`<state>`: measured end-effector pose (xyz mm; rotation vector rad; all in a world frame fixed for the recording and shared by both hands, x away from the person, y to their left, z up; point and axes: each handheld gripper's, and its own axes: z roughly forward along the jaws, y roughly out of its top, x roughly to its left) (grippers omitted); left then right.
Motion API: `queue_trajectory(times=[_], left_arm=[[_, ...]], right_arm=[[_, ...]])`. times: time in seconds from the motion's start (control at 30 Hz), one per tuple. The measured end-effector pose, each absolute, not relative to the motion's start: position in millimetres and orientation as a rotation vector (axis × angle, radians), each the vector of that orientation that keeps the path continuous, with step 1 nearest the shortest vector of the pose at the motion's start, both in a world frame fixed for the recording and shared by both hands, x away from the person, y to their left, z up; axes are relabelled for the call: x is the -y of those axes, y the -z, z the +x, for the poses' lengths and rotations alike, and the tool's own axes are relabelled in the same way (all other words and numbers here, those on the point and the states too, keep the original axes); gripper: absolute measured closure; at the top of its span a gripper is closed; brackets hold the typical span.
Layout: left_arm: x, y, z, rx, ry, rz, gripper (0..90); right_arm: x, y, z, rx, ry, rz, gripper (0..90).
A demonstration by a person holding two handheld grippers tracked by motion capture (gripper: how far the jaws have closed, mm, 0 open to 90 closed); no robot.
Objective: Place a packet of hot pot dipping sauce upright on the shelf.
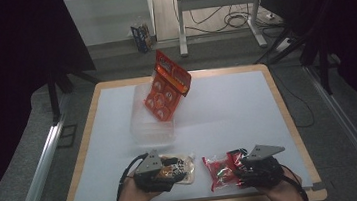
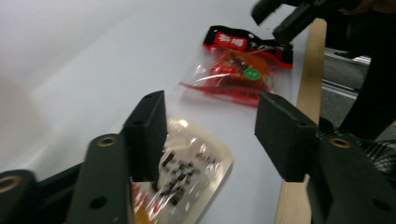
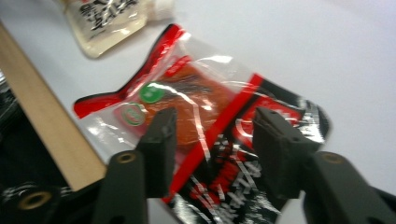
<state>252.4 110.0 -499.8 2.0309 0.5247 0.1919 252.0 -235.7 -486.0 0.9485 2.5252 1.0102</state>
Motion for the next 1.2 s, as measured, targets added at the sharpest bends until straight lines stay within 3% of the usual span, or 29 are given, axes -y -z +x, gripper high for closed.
queue_trajectory(times=[0.33,0.8,1.2], left_arm=[[-61,509,270,-0.434,-0.062,2.037,88.6],[-11,530,276,-0.401,-0.079,2.173,89.8],[-19,535,273,-0.439,-0.063,2.259,90.0]], right_arm=[[261,486,262,-2.458,-1.018,1.013,28.6],[271,491,266,-2.459,-1.06,1.039,12.2],[267,491,262,-2.508,-1.092,1.08,5.1]])
